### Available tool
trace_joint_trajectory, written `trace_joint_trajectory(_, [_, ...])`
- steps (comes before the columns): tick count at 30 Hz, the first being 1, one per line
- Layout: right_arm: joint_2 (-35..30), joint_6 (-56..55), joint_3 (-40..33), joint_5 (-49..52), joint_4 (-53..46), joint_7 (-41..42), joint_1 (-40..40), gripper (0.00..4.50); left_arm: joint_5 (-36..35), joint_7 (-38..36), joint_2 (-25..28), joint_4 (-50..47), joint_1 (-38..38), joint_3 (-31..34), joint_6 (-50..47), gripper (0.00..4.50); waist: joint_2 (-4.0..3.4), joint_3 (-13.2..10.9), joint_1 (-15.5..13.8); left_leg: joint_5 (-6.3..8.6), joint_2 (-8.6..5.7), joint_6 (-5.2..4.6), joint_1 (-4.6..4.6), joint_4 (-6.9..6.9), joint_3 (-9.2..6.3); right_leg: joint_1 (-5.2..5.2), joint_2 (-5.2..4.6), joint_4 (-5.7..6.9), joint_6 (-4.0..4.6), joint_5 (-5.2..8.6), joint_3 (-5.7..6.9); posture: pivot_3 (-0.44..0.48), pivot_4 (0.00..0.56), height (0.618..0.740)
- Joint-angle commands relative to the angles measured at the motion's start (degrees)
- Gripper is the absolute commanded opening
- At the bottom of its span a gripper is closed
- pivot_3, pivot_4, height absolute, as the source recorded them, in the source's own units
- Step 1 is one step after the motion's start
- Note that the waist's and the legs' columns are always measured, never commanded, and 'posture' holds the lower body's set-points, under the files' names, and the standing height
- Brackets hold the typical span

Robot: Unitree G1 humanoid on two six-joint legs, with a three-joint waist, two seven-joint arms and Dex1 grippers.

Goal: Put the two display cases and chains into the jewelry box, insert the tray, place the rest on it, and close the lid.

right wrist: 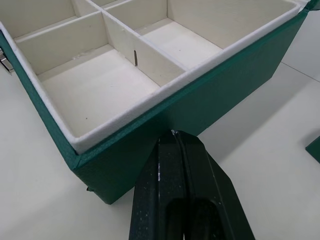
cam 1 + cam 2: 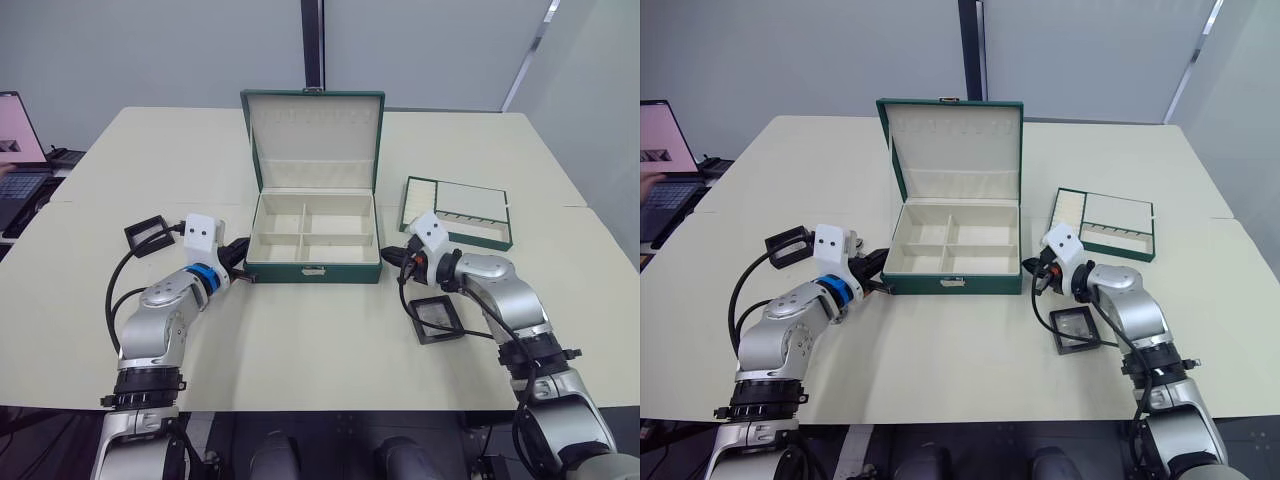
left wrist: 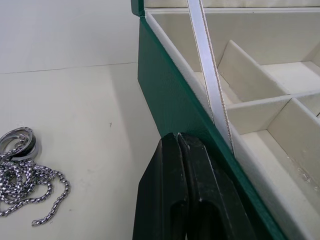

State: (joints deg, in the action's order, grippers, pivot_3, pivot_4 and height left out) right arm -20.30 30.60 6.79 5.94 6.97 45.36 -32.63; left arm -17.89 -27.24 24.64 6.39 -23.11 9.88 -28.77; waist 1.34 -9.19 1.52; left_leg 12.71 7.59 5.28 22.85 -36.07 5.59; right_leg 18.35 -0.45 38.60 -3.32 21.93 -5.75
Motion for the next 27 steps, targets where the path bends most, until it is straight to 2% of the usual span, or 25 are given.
trace_joint_trajectory(1, [0.65,-0.02,1.05,2.11,-3.20,1.17,0.05,0.00,-1.06,-3.13,-0.80,-2.46,-0.96,-2.68,0.14,0.02,0.00,0.00,0.00,0.00,0.00,0.00,0.00,0.00,0.00,0.00,0.00,0.00,0.00,0.00,0.00,0.000,0.150,0.740])
trace_joint_trajectory(15, [-0.28,-2.25,-1.33,1.53,-0.60,-0.47,-0.80,0.00,-1.20,-2.95,0.44,-4.52,0.65,-0.97,-0.33,0.02,0.00,0.00,0.06,0.00,0.00,0.00,0.00,0.01,0.00,0.00,0.00,-0.01,0.00,0.00,-0.01,0.000,0.150,0.740])
trace_joint_trajectory(22, [-2.87,-2.05,-7.46,5.50,-0.53,-0.43,-0.73,0.00,-2.80,-2.50,2.30,-6.47,2.82,4.20,-0.56,0.02,0.00,-0.01,0.07,0.00,0.00,0.00,0.01,0.02,0.01,0.00,0.00,-0.03,0.00,0.00,-0.02,0.000,0.150,0.740])
trace_joint_trajectory(27, [-6.22,-1.31,-10.53,9.54,-1.54,2.07,0.99,0.00,-4.03,-3.78,5.86,-5.56,4.73,8.11,0.17,0.02,0.01,-0.01,0.13,0.00,0.00,-0.01,0.01,0.05,0.00,0.00,0.00,-0.06,0.00,0.00,-0.03,0.000,0.150,0.740])
